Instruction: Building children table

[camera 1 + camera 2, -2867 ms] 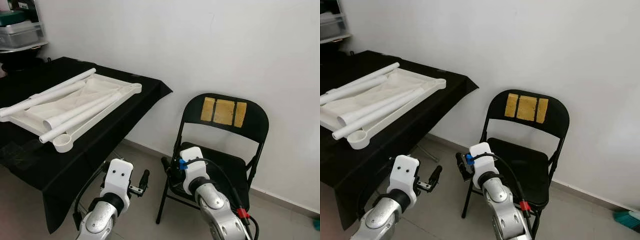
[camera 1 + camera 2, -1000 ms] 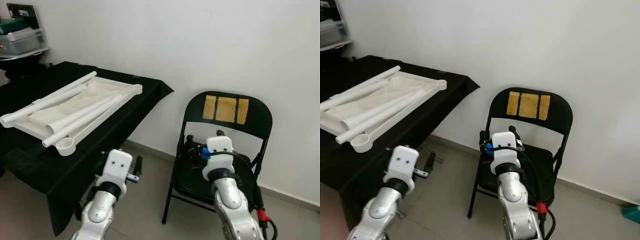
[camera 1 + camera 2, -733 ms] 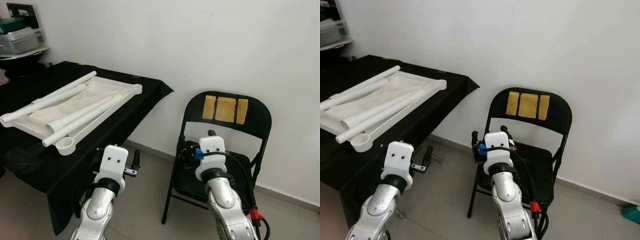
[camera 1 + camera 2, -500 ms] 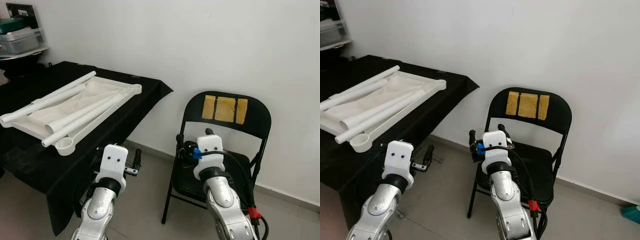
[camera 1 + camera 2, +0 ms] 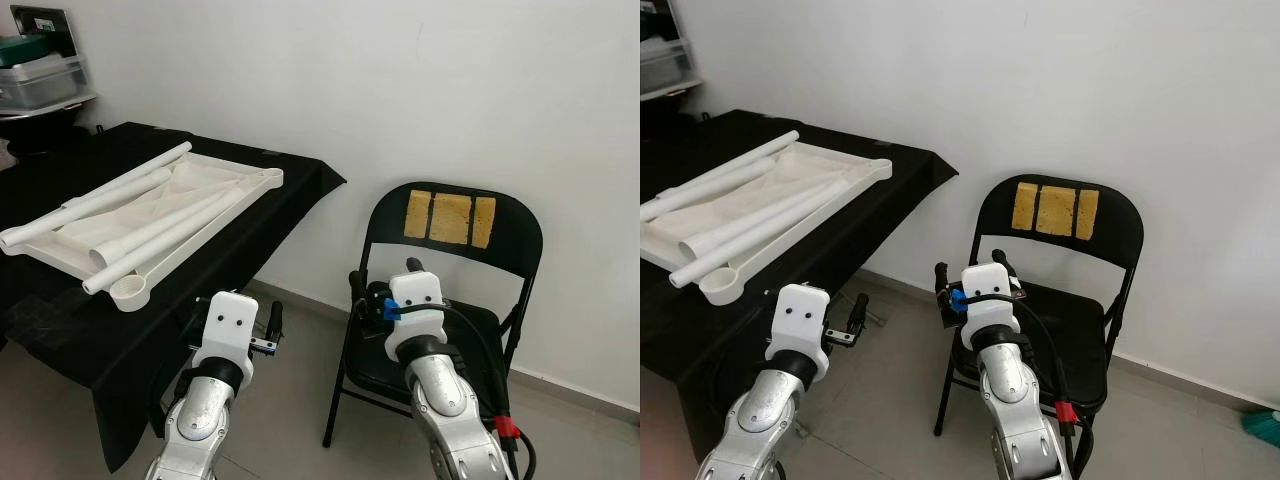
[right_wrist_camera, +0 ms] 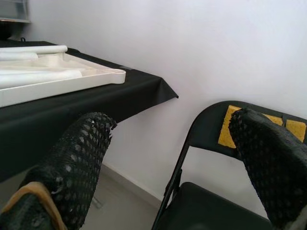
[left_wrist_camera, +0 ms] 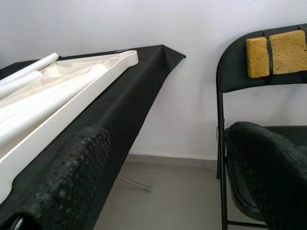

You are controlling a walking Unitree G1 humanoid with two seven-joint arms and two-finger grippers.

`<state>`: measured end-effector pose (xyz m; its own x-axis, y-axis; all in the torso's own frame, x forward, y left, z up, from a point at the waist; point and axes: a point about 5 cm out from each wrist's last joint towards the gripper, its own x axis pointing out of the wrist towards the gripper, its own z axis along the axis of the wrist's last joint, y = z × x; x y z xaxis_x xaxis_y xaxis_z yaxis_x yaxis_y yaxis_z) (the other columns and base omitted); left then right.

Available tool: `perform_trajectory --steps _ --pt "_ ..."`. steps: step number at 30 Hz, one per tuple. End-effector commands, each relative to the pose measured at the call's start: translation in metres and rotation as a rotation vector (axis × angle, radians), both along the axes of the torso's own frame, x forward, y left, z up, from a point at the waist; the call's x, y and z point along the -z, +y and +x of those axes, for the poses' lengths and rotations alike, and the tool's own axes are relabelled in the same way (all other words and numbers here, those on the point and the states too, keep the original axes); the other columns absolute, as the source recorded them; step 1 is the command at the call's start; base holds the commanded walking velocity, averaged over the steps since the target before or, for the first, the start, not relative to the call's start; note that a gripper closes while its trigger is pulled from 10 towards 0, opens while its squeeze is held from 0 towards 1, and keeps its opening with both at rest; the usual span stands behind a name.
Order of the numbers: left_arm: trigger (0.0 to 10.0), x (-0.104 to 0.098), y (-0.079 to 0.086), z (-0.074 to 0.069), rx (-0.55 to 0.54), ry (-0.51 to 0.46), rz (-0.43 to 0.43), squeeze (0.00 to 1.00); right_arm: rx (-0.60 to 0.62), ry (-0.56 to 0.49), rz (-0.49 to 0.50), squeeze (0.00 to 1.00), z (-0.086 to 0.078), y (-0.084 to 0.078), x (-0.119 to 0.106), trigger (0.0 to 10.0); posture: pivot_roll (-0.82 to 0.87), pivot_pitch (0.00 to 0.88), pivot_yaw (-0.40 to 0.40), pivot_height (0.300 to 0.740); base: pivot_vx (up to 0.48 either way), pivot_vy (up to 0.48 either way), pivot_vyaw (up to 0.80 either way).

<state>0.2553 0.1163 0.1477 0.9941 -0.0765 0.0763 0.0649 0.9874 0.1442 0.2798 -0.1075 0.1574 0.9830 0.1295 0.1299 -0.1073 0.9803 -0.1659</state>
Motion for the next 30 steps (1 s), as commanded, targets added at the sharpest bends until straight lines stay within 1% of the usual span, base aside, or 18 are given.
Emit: perform_trajectory --steps 1,3,5,7,8,10,13,15,16,17,18,23,30 --pt "10.0 0.006 0.001 0.001 -0.013 0.029 0.005 0.0 -0.02 0.029 -0.009 0.0 0.001 0.003 0.004 10.0 -0.02 0.0 -0.022 0.74 0.0 0.0 0.0" --pt "10.0 0.006 0.0 0.001 -0.012 0.028 0.005 0.0 -0.026 0.031 0.0 0.0 0.001 0.003 0.005 10.0 -0.02 0.0 -0.024 0.74 0.0 0.0 0.0" --pt "10.0 0.006 -0.001 0.0 -0.012 0.035 -0.017 0.0 -0.058 0.028 -0.025 0.0 0.0 0.006 0.006 10.0 -0.01 0.0 -0.026 0.74 0.0 0.0 0.8" --pt "10.0 0.005 -0.001 0.0 -0.009 0.032 -0.025 0.0 -0.064 0.031 -0.016 0.0 -0.001 0.008 0.006 10.0 -0.01 0.0 -0.028 0.74 0.0 0.0 0.8" --pt "10.0 0.005 -0.001 0.0 -0.01 0.034 -0.038 0.0 -0.07 0.032 0.011 0.0 -0.001 0.009 0.006 10.0 -0.01 0.0 -0.029 0.74 0.0 0.0 0.79" --pt "10.0 0.005 -0.001 0.0 -0.011 0.037 -0.045 0.0 -0.075 0.035 0.03 0.0 -0.001 0.009 0.005 10.0 -0.01 0.0 -0.029 0.74 0.0 0.0 0.78" --pt "10.0 0.006 -0.002 0.0 -0.009 0.045 -0.046 0.0 -0.082 0.041 0.034 0.0 -0.001 0.01 0.006 10.0 -0.02 0.0 -0.028 0.74 0.0 0.0 0.71" --pt "10.0 0.006 -0.002 -0.001 -0.007 0.048 -0.047 0.0 -0.078 0.047 0.048 0.0 -0.001 0.009 0.006 10.0 -0.02 0.0 -0.031 0.74 0.0 0.0 0.0" --pt "2.3 0.007 -0.003 -0.002 -0.002 0.05 -0.046 0.0 -0.082 0.052 0.062 0.0 -0.002 0.009 0.007 0.0 -0.02 0.0 -0.029 0.74 0.0 0.0 0.0" --pt "2.3 0.007 -0.003 -0.002 -0.002 0.05 -0.046 0.0 -0.082 0.052 0.062 0.0 -0.002 0.009 0.007 0.0 -0.02 0.0 -0.029 0.74 0.0 0.0 0.0" --pt "0.0 0.007 -0.004 -0.003 0.008 0.047 -0.04 0.0 -0.085 0.062 0.062 0.0 -0.003 0.009 0.01 0.0 -0.02 0.0 -0.03 0.74 0.0 0.0 0.0" --pt "0.0 0.008 -0.006 -0.004 0.011 0.042 -0.039 0.0 -0.091 0.072 0.047 0.0 -0.006 0.009 0.013 0.0 -0.02 0.0 -0.033 0.74 0.0 0.0 0.0" --pt "0.0 0.009 -0.005 -0.005 0.008 0.051 -0.042 0.0 -0.071 0.09 0.054 0.0 -0.004 0.009 0.016 0.0 -0.02 0.0 -0.032 0.74 0.0 0.0 0.0"
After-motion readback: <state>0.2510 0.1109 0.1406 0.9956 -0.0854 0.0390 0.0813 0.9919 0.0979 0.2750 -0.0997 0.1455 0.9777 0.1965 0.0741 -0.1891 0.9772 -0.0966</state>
